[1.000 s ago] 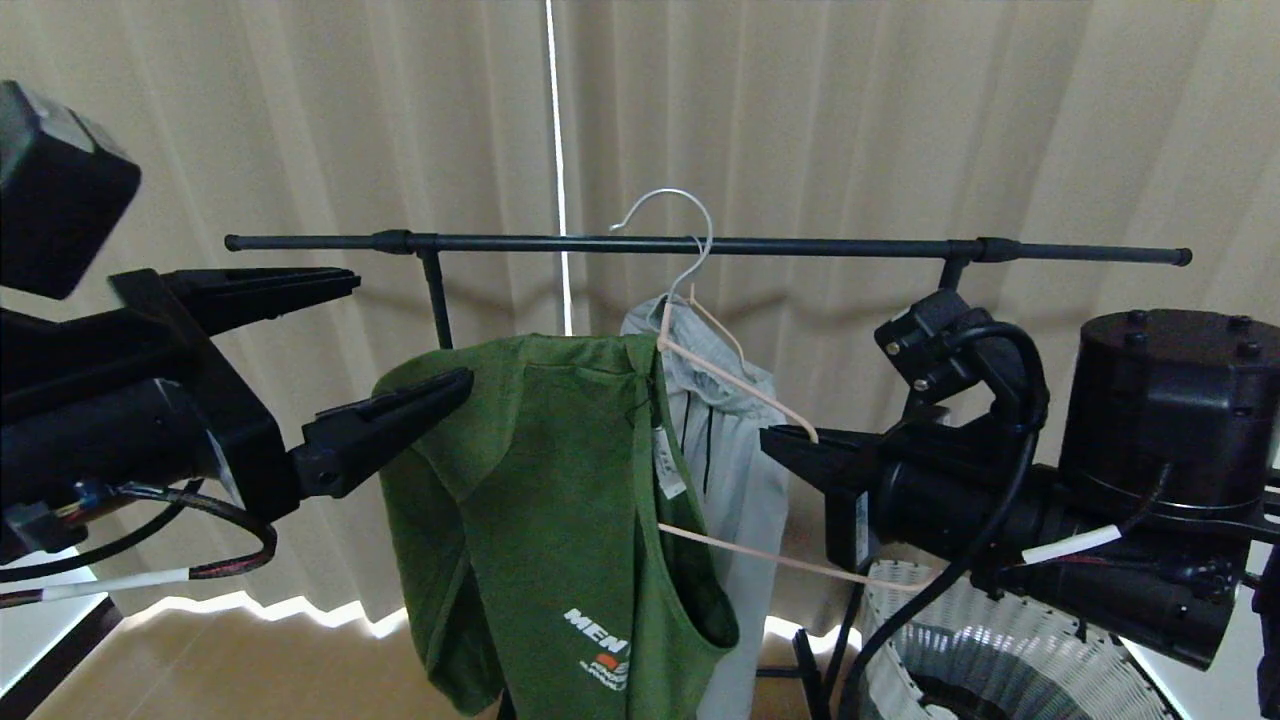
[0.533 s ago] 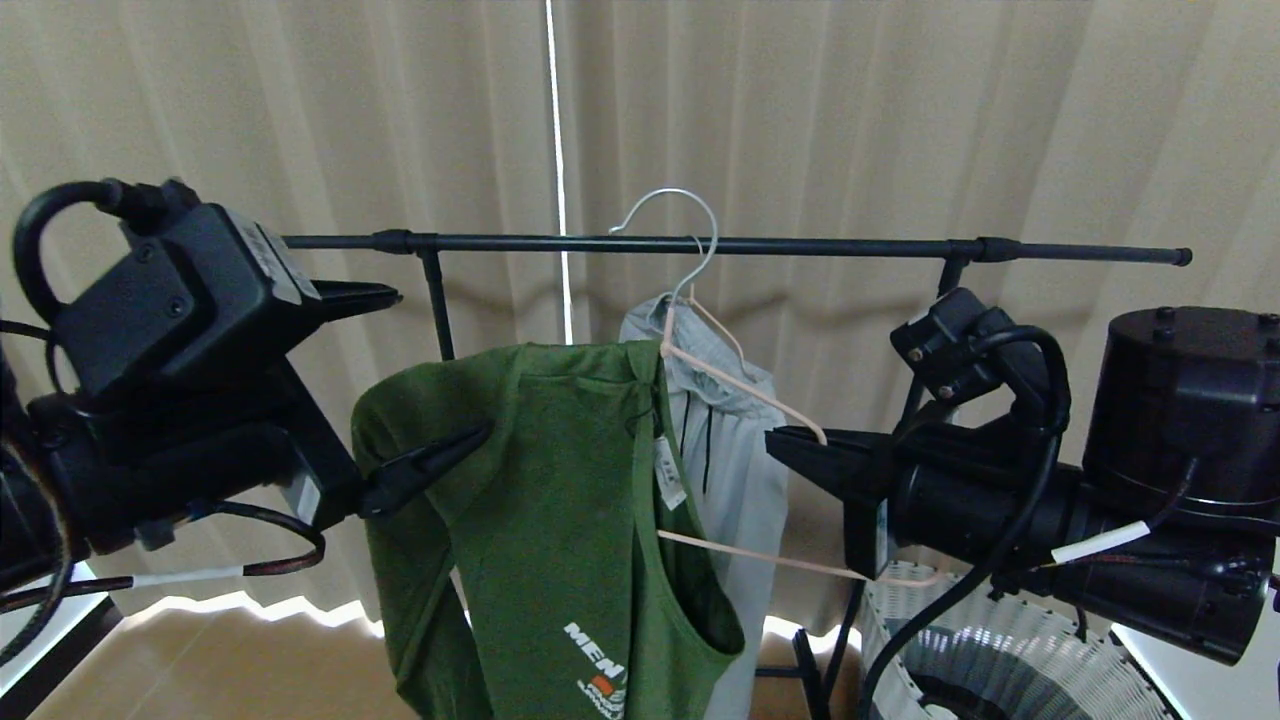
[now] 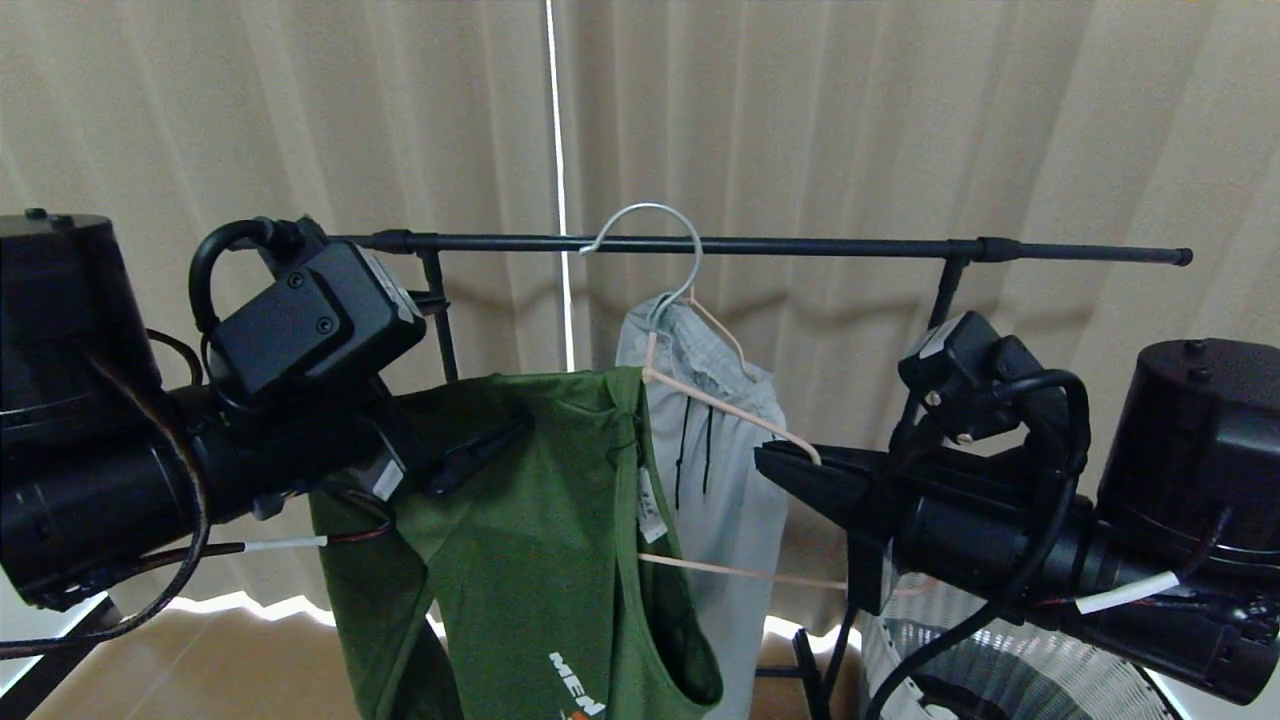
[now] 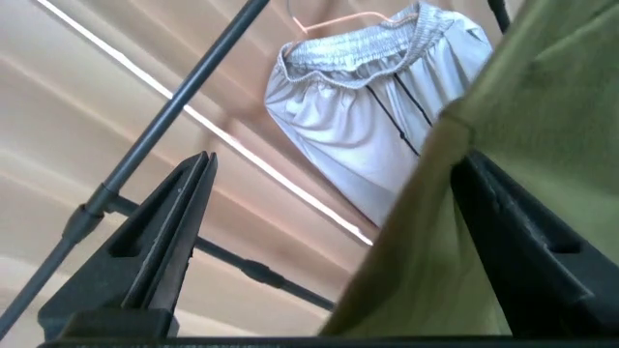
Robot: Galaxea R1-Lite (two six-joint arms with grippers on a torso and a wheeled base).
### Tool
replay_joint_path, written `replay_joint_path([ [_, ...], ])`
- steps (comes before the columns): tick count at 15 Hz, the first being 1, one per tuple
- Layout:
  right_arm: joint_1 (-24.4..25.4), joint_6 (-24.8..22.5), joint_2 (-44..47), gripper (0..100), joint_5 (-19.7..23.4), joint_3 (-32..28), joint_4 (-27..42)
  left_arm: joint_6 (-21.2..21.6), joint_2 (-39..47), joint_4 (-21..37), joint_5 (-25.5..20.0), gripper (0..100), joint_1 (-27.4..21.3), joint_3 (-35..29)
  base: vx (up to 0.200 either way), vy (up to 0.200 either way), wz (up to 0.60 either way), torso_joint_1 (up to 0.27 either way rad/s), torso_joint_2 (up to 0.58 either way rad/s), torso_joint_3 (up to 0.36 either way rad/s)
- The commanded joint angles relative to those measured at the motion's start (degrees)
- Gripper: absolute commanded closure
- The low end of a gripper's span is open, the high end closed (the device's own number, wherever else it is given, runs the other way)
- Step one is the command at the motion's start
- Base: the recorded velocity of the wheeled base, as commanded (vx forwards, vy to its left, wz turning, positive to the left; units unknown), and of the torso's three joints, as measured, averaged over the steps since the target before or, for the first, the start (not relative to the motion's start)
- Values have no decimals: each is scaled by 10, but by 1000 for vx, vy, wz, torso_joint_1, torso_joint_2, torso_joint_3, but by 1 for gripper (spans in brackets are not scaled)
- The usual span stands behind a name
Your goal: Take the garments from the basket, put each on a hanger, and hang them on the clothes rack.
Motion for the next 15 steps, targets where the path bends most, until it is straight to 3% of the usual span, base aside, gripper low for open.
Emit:
replay_joint_path([
  [1,4,0,-2,100,7,2,0,-1,8,0,0,0,0,-1,0,0,0,0,0,0],
  [7,4,1,-9,100,19,14,-4,0,5,0,0,0,1,8,0,0,0,0,0,0],
  [8,4,1,-11,100,19,14,-4,0,4,0,0,100,0,11,0,0,0,0,0,0],
  [15,12,1,-15,100,20,15,-4,0,2,-1,0,100,0,17,0,0,0,0,0,0],
])
